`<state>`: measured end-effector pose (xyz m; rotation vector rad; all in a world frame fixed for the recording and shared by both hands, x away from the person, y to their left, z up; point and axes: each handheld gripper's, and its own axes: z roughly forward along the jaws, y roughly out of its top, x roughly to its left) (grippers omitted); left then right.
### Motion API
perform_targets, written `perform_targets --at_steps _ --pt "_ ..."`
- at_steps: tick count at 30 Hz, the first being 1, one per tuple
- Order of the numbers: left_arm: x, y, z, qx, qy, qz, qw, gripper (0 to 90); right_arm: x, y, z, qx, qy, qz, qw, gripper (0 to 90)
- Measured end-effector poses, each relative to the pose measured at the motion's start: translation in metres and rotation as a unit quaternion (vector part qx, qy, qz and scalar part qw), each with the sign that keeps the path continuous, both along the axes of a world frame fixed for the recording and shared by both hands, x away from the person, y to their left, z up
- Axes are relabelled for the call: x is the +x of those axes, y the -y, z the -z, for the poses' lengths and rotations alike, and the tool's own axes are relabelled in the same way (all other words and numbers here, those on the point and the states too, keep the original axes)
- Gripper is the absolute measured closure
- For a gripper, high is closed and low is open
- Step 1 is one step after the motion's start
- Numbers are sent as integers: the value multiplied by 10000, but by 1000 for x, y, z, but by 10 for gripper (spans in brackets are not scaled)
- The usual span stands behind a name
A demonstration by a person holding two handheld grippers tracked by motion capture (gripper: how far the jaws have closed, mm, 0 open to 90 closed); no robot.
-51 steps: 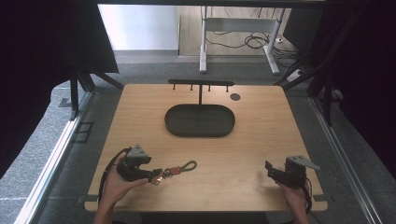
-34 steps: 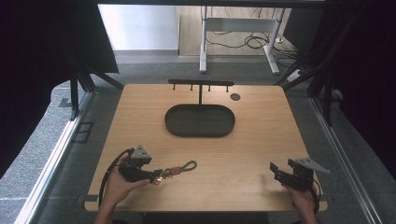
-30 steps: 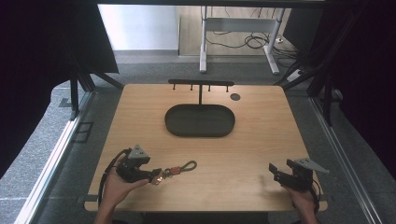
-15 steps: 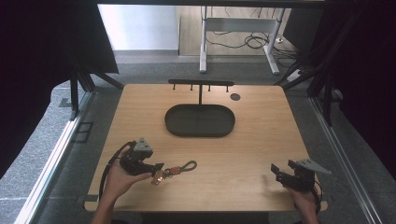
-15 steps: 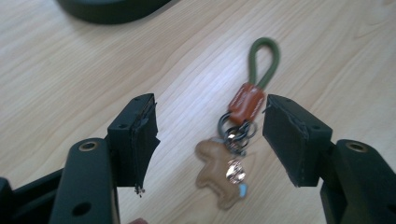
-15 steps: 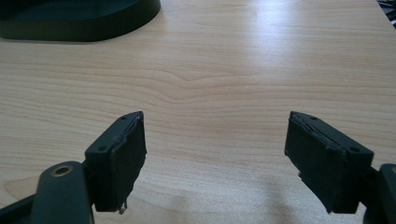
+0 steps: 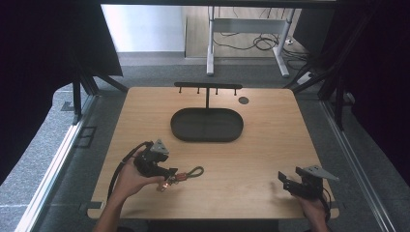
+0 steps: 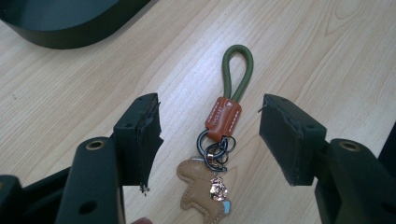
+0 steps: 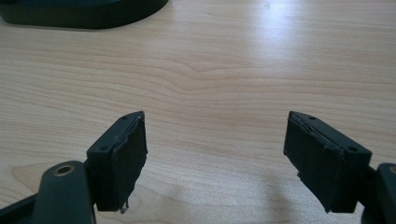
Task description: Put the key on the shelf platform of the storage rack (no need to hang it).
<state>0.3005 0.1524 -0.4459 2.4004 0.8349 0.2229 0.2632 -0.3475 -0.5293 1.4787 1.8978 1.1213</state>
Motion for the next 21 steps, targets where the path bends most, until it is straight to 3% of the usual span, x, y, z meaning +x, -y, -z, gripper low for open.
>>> perform_targets --at_steps 4,11,21 --pt "1 4 1 39 -29 58 10000 393 0 -1 -1 -16 -32 -79 10000 225" --pt "7 21 2 326 -226 335 9986 410 0 -2 0 -43 -85 -126 9999 231" --pt "12 27 -1 466 -334 390 9976 420 1 -3 1 -71 -157 -99 9998 240"
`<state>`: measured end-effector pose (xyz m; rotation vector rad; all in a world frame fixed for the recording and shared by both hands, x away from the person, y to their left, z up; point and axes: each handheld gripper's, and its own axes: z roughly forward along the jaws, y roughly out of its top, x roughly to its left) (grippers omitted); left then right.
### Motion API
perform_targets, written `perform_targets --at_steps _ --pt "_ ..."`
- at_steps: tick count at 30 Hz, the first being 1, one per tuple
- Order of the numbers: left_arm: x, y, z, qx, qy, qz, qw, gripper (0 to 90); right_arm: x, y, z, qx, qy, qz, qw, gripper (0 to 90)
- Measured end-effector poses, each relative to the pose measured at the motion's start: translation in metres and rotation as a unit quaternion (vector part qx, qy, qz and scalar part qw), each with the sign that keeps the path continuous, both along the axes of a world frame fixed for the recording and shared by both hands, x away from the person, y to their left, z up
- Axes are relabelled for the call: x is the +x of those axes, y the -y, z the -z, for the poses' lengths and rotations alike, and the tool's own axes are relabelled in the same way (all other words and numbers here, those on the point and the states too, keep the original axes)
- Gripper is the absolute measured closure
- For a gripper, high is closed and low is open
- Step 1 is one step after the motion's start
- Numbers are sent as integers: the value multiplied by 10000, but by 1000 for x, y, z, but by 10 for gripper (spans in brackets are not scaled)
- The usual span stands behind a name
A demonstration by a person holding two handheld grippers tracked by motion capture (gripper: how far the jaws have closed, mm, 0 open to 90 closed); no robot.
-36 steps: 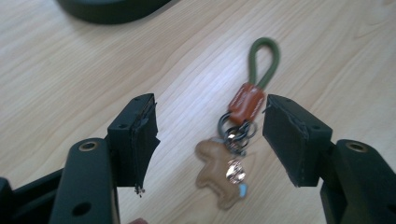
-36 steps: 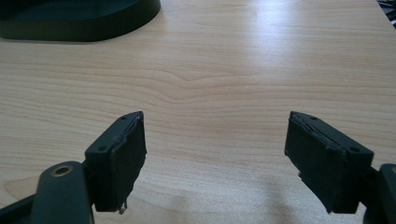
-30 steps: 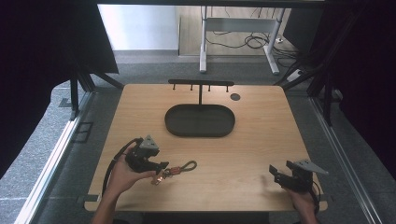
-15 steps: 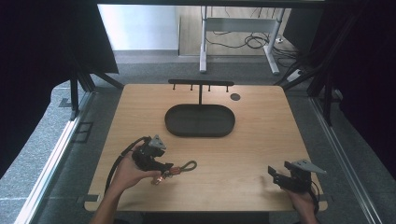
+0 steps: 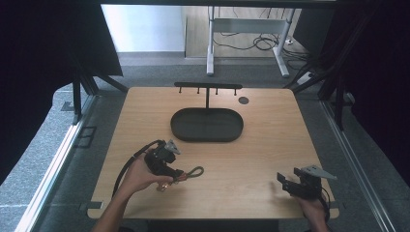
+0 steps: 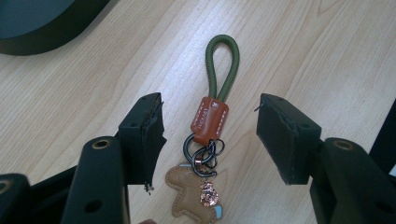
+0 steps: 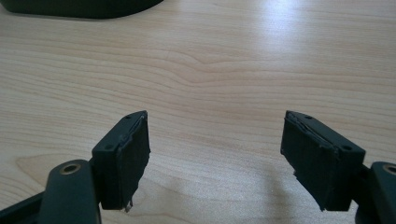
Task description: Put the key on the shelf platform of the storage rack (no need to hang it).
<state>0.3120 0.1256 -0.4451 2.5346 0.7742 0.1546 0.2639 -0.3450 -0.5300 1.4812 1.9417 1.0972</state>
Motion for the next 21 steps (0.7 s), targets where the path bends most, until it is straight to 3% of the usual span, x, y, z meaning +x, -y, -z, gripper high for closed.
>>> perform_targets --at_steps 14,21 --pt "2 -1 1 113 -110 81 9998 437 0 -4 1 -62 -25 -62 10000 245" --pt "6 5 4 300 -169 227 9991 463 0 -7 2 -104 -18 -125 9999 248"
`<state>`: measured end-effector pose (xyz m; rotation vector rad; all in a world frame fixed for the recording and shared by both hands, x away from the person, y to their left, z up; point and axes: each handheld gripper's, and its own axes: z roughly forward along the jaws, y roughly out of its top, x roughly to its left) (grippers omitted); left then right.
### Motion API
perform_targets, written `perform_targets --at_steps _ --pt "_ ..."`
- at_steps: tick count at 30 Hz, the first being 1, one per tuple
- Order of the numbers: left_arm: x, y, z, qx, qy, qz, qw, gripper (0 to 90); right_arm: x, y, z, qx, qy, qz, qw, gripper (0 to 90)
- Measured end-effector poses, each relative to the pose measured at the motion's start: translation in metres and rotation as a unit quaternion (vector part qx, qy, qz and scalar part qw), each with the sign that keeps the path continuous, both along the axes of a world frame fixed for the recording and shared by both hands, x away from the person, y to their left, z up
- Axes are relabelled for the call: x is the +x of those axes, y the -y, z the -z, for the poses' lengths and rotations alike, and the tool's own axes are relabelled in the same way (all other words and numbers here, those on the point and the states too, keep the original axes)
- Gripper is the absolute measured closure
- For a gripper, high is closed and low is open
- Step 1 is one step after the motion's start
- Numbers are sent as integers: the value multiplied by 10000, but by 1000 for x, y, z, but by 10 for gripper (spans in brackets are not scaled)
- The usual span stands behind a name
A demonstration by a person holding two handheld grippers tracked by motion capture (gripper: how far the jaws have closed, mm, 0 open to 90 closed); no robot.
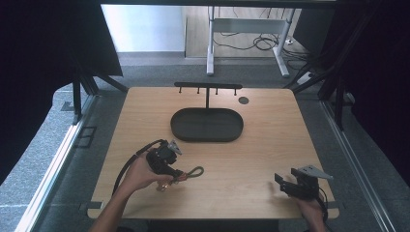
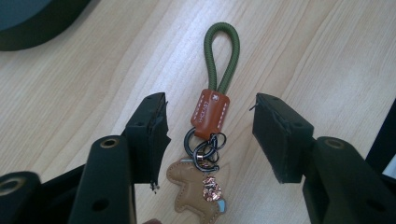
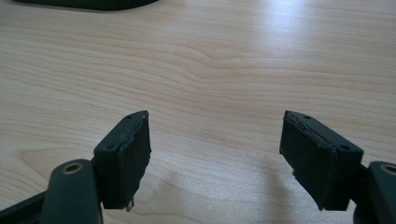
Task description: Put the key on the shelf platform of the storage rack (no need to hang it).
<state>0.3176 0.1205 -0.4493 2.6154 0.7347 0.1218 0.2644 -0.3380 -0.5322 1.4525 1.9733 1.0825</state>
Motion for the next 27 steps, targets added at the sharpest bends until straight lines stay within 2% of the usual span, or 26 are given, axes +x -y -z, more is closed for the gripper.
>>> perform_targets --at_steps 27 --pt "7 10 10 266 -166 167 9994 489 1 -2 4 -150 -101 -43 9998 252"
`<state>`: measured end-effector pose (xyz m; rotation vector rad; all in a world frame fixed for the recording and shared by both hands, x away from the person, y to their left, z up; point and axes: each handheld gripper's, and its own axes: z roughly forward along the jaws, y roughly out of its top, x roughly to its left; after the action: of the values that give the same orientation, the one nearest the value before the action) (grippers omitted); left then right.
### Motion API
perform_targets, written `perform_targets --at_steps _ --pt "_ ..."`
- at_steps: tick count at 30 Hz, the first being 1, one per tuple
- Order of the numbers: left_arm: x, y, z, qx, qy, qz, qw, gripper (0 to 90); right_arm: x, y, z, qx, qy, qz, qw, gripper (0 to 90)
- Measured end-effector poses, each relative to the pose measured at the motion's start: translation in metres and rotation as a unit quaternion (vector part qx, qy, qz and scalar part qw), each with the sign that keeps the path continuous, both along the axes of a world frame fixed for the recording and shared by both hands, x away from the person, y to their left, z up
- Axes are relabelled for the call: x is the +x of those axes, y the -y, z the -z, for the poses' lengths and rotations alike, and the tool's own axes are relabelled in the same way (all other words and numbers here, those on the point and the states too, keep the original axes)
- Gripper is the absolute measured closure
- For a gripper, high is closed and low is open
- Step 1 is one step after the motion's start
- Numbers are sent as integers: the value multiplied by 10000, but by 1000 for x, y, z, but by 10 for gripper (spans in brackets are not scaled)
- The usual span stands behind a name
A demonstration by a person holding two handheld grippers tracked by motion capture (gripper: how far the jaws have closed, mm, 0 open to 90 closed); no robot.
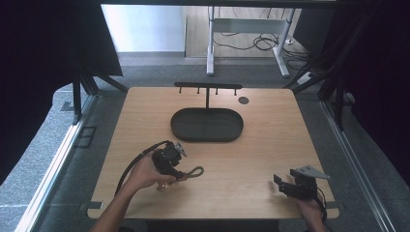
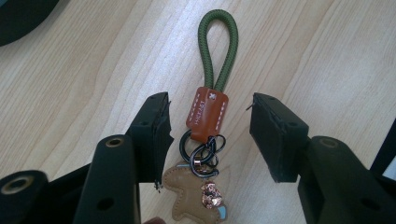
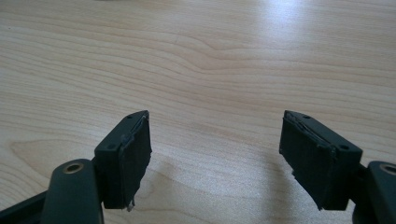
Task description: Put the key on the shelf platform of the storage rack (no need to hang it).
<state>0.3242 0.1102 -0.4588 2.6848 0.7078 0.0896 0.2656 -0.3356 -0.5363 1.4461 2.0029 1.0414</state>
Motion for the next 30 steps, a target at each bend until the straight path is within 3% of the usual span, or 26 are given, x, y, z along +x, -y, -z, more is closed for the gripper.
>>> perform_targets --at_steps 30 --pt "5 9 18 127 -168 160 9996 527 2 -3 2 -132 -89 -18 9999 263"
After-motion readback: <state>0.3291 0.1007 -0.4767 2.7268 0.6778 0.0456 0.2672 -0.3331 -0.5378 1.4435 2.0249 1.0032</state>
